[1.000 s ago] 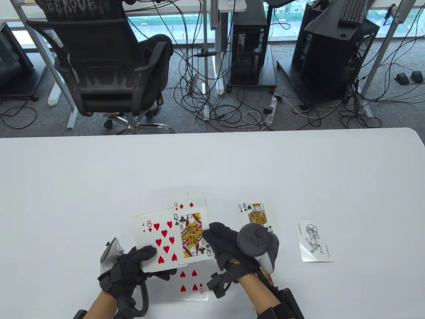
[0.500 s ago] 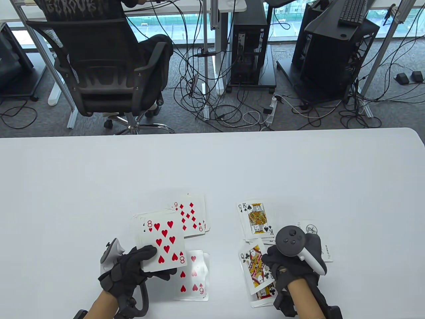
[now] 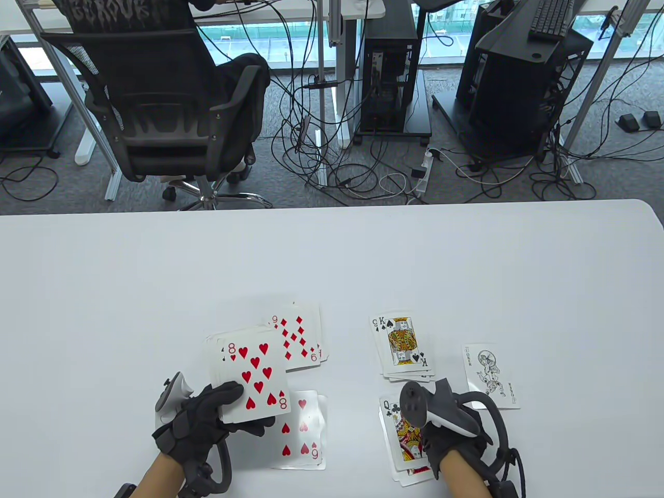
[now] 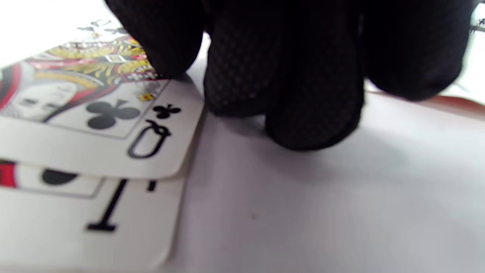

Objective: Playing card suit sorting

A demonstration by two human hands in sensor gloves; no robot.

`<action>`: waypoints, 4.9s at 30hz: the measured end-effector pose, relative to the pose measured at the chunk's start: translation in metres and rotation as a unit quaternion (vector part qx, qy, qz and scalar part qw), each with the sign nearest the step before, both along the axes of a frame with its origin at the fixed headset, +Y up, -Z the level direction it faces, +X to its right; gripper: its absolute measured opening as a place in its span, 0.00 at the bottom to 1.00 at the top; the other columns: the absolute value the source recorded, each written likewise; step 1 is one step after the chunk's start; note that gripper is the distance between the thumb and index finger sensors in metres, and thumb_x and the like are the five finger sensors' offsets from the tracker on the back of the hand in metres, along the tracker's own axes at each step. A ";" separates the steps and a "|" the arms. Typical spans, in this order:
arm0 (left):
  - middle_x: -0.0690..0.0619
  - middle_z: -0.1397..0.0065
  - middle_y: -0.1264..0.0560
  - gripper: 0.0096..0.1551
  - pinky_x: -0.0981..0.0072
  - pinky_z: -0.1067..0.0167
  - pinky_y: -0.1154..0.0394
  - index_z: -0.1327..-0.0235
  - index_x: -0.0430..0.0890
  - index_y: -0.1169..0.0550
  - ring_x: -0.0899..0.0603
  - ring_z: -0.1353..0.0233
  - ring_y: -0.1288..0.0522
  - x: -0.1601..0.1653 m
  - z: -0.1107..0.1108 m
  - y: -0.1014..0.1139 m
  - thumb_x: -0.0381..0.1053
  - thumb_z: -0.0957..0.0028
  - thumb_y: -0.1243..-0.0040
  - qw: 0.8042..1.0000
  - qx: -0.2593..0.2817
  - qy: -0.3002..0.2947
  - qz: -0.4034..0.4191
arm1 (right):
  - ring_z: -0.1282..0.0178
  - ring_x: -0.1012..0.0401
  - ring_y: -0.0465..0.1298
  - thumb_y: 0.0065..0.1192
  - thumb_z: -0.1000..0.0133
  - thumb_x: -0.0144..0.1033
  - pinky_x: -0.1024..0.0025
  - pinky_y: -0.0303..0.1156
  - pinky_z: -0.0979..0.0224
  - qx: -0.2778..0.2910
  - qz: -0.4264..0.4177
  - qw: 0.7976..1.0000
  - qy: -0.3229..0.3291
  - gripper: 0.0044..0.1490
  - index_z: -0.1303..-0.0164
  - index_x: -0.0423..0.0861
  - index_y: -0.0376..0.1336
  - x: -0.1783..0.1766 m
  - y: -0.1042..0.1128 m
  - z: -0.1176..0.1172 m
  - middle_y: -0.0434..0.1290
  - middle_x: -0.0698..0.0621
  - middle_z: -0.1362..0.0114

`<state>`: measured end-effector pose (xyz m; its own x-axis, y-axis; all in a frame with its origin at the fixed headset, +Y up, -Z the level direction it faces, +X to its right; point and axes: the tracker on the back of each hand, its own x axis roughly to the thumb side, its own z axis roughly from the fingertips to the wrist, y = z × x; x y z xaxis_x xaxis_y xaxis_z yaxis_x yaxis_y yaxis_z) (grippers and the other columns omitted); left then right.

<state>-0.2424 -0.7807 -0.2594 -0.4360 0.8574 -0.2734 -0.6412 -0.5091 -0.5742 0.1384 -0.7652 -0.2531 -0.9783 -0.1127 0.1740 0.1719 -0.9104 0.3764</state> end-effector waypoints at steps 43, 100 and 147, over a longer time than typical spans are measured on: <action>0.37 0.26 0.34 0.30 0.48 0.44 0.22 0.22 0.44 0.43 0.32 0.38 0.21 0.007 0.002 -0.002 0.46 0.29 0.43 0.999 0.011 -0.036 -0.024 | 0.62 0.51 0.82 0.56 0.41 0.36 0.52 0.80 0.57 0.231 -0.572 0.786 0.033 0.28 0.48 0.24 0.63 -0.148 0.049 0.015 0.79 0.48 0.65; 0.37 0.26 0.35 0.29 0.51 0.44 0.22 0.21 0.44 0.44 0.35 0.38 0.20 -0.016 -0.007 -0.004 0.46 0.27 0.45 0.999 -0.002 0.035 0.020 | 0.76 0.53 0.81 0.49 0.36 0.36 0.51 0.79 0.64 -0.012 -0.081 0.995 0.052 0.39 0.28 0.20 0.47 -0.180 -0.009 0.015 0.79 0.47 0.71; 0.37 0.26 0.35 0.31 0.48 0.44 0.22 0.22 0.44 0.44 0.32 0.38 0.21 0.006 0.005 0.009 0.47 0.31 0.44 0.999 0.031 -0.019 -0.009 | 0.63 0.51 0.83 0.51 0.39 0.31 0.51 0.80 0.54 0.265 -0.592 0.760 -0.028 0.26 0.44 0.25 0.63 -0.123 0.045 0.021 0.81 0.48 0.62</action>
<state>-0.2365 -0.7714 -0.2546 -0.4112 0.8806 -0.2356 -0.6269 -0.4608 -0.6282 0.0155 -0.7197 -0.2324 -0.4522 0.8133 0.3661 -0.8896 -0.4406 -0.1202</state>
